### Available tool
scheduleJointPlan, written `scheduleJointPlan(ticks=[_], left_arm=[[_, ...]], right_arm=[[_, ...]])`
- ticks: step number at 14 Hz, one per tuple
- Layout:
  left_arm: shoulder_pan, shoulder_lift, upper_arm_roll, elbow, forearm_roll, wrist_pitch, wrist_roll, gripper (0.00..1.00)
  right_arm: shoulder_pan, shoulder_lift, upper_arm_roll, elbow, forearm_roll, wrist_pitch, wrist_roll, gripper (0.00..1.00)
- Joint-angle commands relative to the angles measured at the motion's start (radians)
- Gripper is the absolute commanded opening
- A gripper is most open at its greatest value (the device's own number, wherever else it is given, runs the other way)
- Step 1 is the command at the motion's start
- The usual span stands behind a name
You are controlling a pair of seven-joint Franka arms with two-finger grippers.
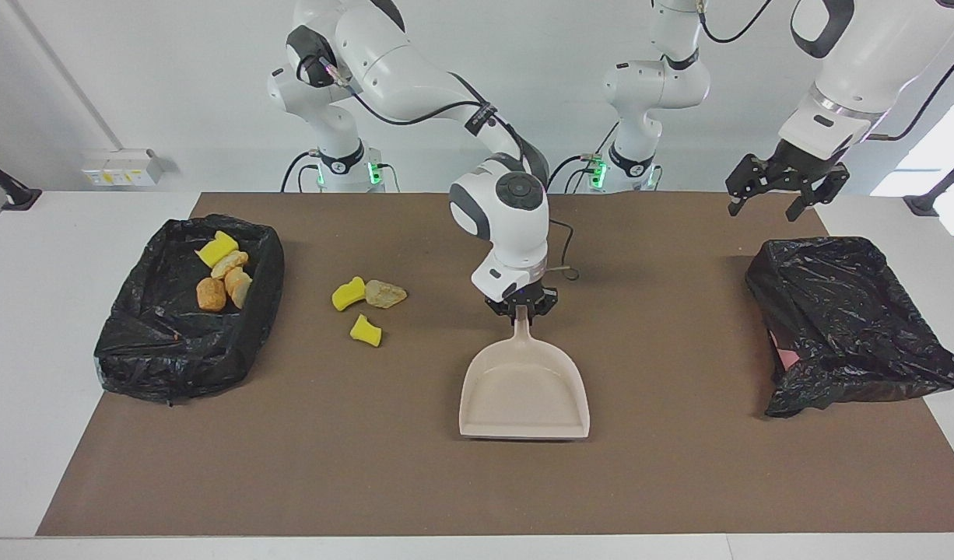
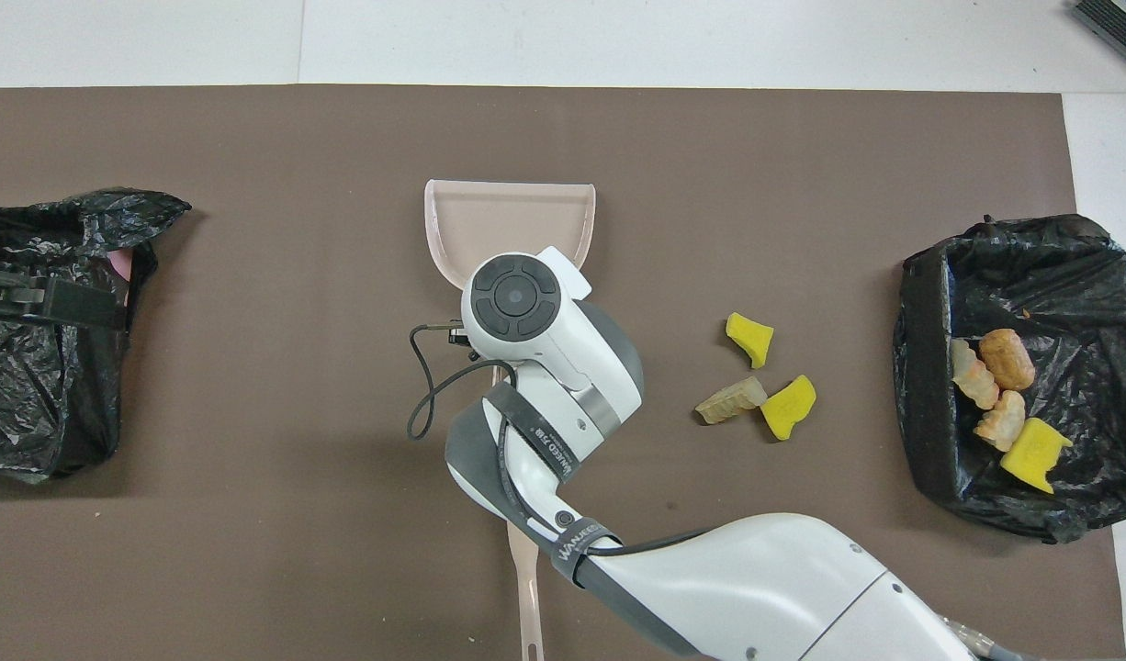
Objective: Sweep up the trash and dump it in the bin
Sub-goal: 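Lower the dustpan onto the table center and open the right gripper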
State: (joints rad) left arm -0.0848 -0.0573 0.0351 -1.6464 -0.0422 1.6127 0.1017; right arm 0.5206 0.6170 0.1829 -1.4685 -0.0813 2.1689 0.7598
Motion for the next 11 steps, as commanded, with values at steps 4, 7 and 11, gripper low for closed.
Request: scheduleJointPlan(ticks=[4, 7, 11], left_arm=[[0.008, -0.007, -0.004, 0.003, 0.018, -0.008, 0.010, 1.00], [0.010, -0.007, -0.004, 0.003, 0.018, -0.008, 0.010, 1.00], [-0.006, -0.006, -0.006, 0.000, 0.015, 0.019, 0.006, 1.00]], right_arm=[[-0.014, -0.073, -0.002, -0.056, 0.012, -0.038, -0.014, 1.00], [-0.016, -0.158, -0.002, -0.088, 0.031, -0.145, -0.014, 1.00], [-0.004, -0.307, 0.012, -0.226, 0.112, -0.208, -0.066, 1.00]])
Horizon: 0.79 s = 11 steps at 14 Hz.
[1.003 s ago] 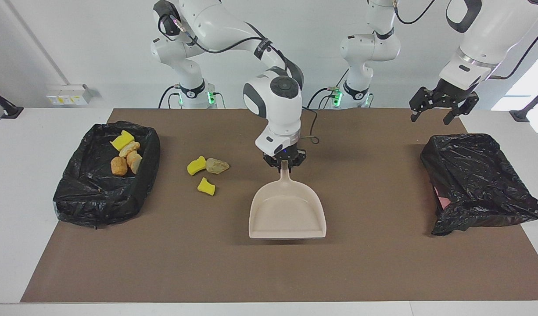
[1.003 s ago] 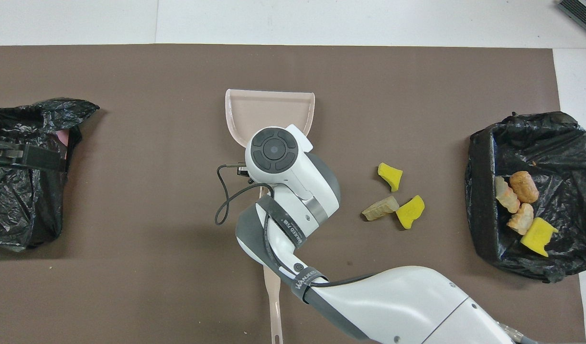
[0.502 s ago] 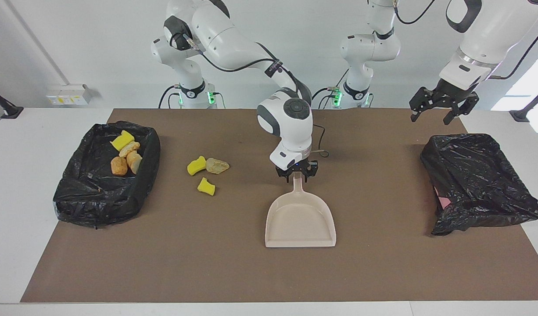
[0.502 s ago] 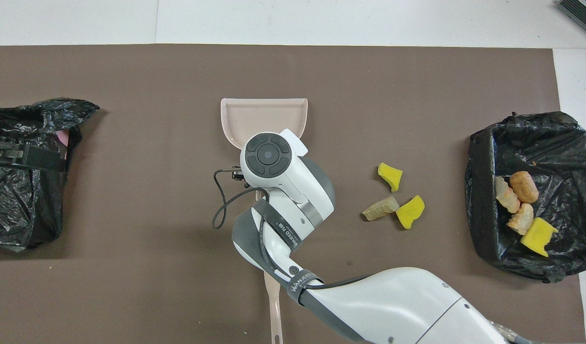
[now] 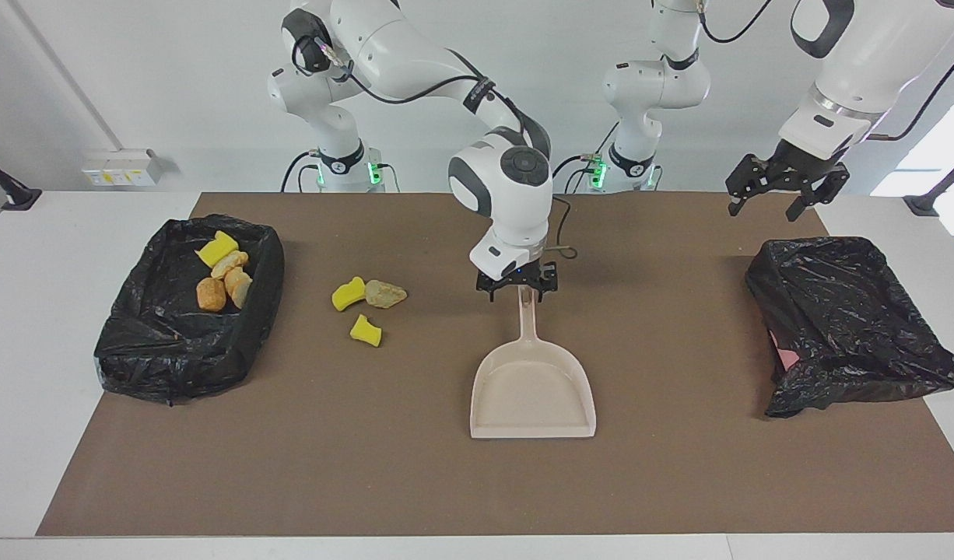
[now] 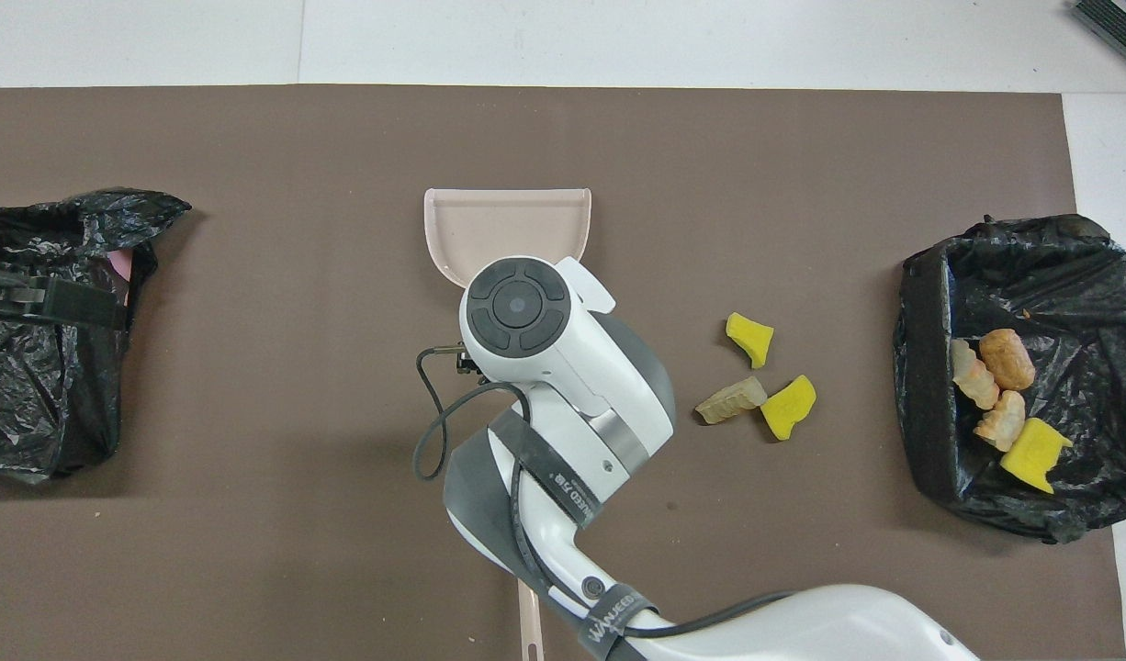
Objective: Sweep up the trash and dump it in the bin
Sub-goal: 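Lower the dustpan onto the table center and open the right gripper, then grasp the dustpan handle with the left gripper while the right gripper grasps the brush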
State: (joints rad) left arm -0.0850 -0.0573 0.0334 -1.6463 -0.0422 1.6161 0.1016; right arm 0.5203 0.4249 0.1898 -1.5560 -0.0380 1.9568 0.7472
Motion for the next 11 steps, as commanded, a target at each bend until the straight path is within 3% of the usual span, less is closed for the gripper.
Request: scheduleJointPlan(ticks=[1, 3, 7, 11], left_arm=[[-0.010, -0.004, -0.009, -0.006, 0.015, 0.049, 0.007, 1.00], [-0.054, 0.016, -0.027, -0.007, 0.016, 0.064, 0.006, 1.00], [-0.157, 0.076, -0.030, -0.007, 0.018, 0.123, -0.054, 1.00], [-0.220, 0.131, -0.030, -0.006, 0.019, 0.182, -0.060, 1.00]], right_arm=[[0.001, -0.182, 0.005, -0.218, 0.098, 0.002, -0.069, 1.00], [0.042, -0.279, 0.011, -0.346, 0.165, 0.025, -0.066, 1.00], [0.138, -0.449, 0.013, -0.639, 0.217, 0.183, -0.051, 1.00], [0.207, -0.512, 0.013, -0.753, 0.290, 0.224, -0.028, 1.00]])
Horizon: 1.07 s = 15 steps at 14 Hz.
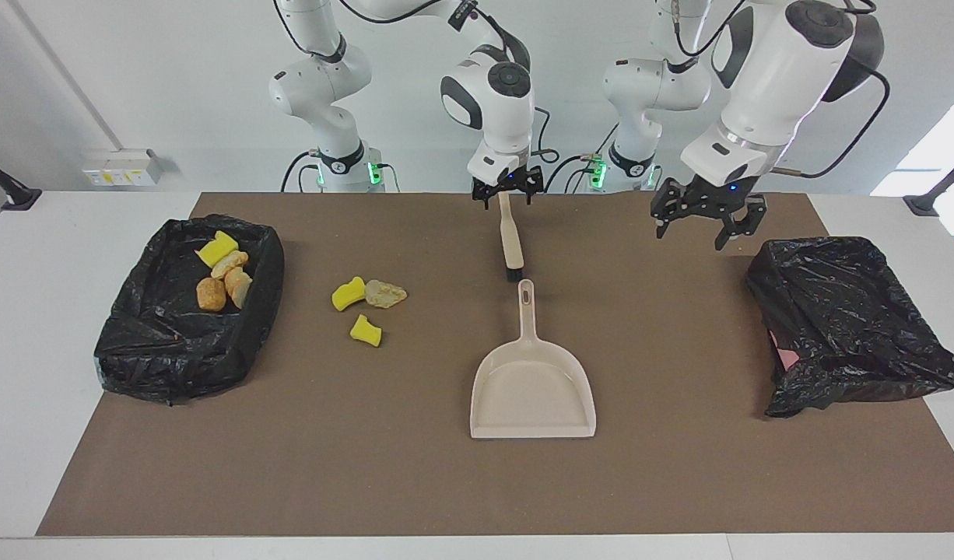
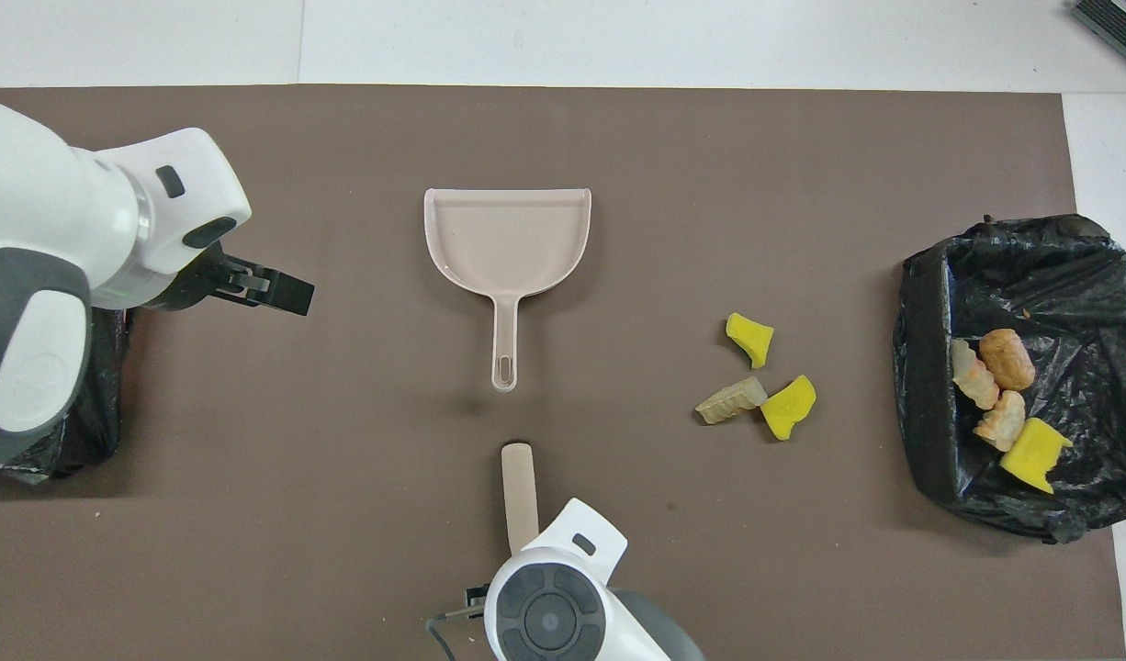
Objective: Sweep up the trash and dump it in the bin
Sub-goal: 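Grasp the dustpan handle with the left gripper while the right gripper grasps the brush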
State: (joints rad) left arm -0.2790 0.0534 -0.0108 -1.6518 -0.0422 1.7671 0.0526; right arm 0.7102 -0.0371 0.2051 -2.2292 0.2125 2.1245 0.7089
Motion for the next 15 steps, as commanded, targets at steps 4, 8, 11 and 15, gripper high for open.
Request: scheduleJointPlan(ticks=[4, 8, 11, 15], left_arm=[[-0.117, 0.115, 0.015, 0.003, 0.019, 0.101, -0.111, 1.00], [-0.212, 0.227, 0.014, 0.000, 0.044, 0.210, -0.275, 1.00], [-0.245, 0.282, 0.012, -0.019, 0.033, 0.279, -0.330, 1.00], [-0.307, 0.322, 0.014, -0.071, 0.033, 0.336, -0.381, 1.00]], right_arm=[[0.081, -0.009, -0.003, -0.174, 0.041, 0.222, 0.040, 1.00], [0.086, -0.006, -0.003, -0.178, 0.041, 0.222, 0.040, 1.00], [0.086, 0.000, -0.003, -0.173, 0.041, 0.216, 0.032, 0.74], [0.086, 0.011, -0.004, -0.159, 0.041, 0.218, 0.049, 0.00]])
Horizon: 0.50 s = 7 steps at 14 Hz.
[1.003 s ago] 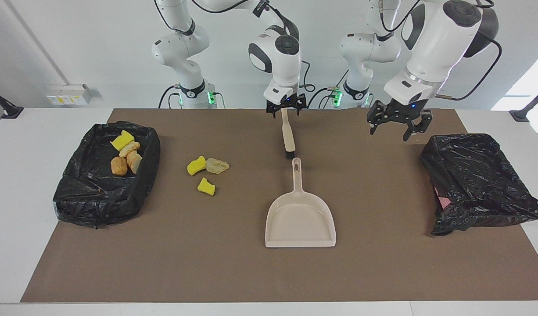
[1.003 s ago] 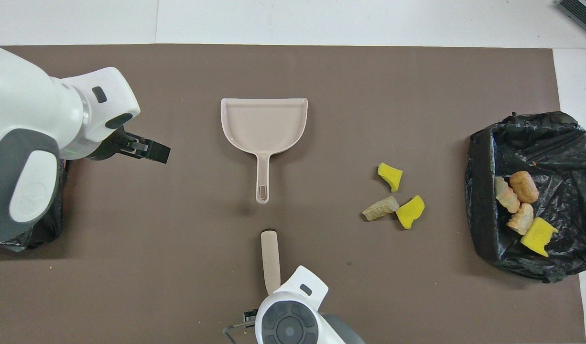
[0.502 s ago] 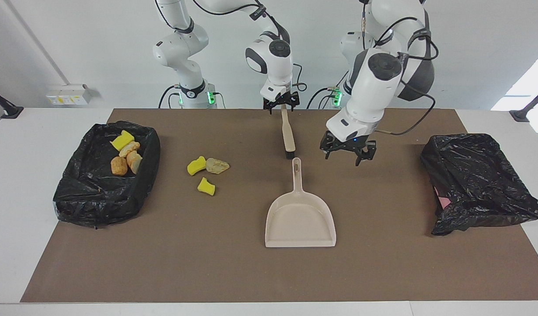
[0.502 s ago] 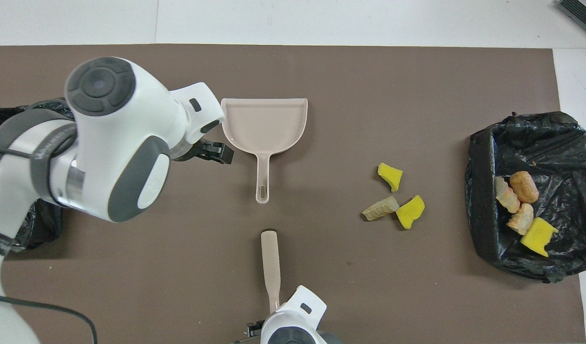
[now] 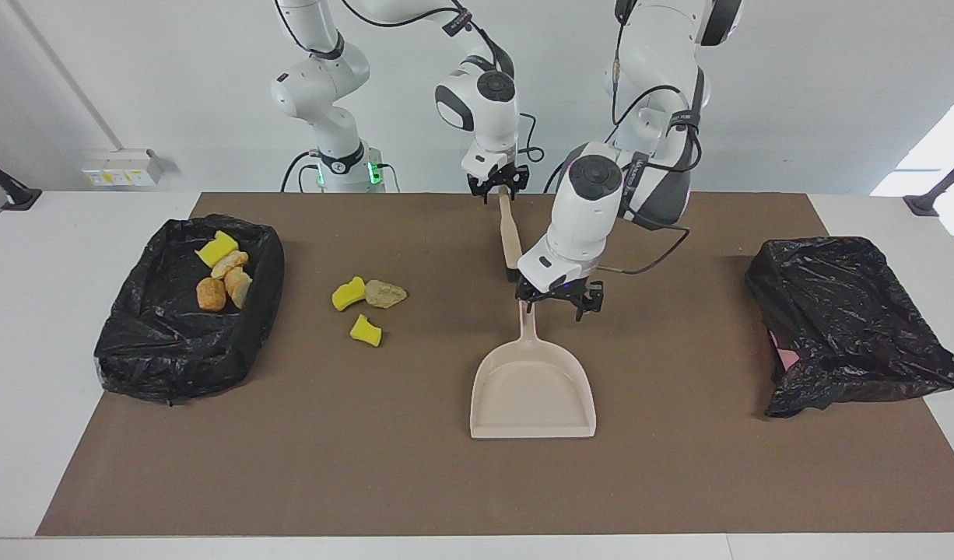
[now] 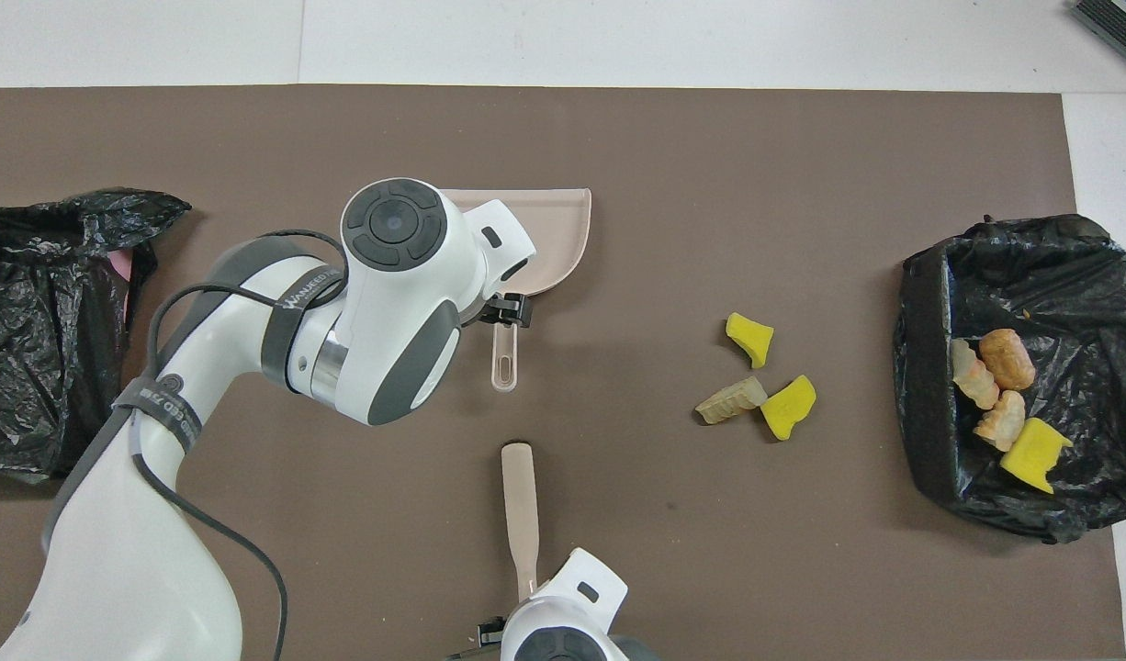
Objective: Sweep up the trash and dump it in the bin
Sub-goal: 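Grasp the dustpan handle with the left gripper while the right gripper grasps the brush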
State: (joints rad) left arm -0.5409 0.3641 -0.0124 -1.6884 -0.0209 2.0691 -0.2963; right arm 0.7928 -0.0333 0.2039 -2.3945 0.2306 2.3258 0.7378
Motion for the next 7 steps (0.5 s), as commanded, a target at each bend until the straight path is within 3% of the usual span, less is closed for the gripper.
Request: scheduleJointPlan(ticks=[1, 4, 6, 7], left_arm=[[-0.059, 0.041, 0.015, -0.025, 0.013, 0.046, -0.062, 1.00], [-0.062, 0.055, 0.015, -0.008, 0.013, 0.028, -0.110, 0.97], [-0.062, 0.058, 0.015, 0.004, 0.015, 0.010, -0.110, 0.79], [-0.062, 0.061, 0.015, 0.018, 0.012, -0.010, -0.110, 0.63]], right_arm=[[0.000, 0.015, -0.003, 0.017, 0.023, 0.017, 0.037, 0.00], [-0.006, 0.029, -0.006, 0.040, 0.001, 0.000, 0.022, 0.00], [-0.012, 0.020, -0.008, 0.040, -0.034, -0.026, 0.012, 0.00], [-0.015, 0.009, -0.011, 0.040, -0.057, -0.048, 0.011, 0.00]])
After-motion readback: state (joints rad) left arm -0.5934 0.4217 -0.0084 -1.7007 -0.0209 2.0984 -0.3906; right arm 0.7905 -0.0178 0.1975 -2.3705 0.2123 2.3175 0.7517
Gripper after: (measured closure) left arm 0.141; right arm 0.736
